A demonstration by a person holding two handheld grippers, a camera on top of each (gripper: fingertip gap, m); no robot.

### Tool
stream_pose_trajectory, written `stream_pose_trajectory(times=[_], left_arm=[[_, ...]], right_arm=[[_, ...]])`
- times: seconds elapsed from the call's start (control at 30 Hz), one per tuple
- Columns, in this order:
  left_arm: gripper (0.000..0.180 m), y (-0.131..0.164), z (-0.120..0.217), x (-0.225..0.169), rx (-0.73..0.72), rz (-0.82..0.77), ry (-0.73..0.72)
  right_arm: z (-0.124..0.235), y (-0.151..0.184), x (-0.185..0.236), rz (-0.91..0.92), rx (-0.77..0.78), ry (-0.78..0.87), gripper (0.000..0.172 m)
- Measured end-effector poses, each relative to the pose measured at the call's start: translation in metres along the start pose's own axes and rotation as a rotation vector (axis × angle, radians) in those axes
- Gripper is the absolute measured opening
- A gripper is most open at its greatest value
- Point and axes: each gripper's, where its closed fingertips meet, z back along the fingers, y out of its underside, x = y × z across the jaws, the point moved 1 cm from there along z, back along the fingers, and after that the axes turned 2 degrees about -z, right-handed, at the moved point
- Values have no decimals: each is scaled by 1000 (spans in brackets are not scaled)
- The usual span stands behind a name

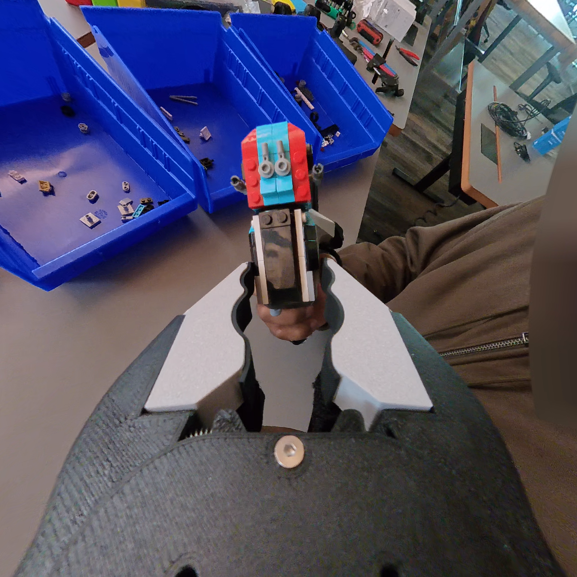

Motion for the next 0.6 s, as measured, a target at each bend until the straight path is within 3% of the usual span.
stream_pose_trajectory(times=[0.3, 0.6], left_arm=[[44, 33, 18, 11, -129, 63, -24], [43, 74, 54, 48, -229, 101, -50]], right_arm=[[-5, 35, -13, -39, 109, 33, 16], [-21, 85, -51, -85, 228, 92, 16]])
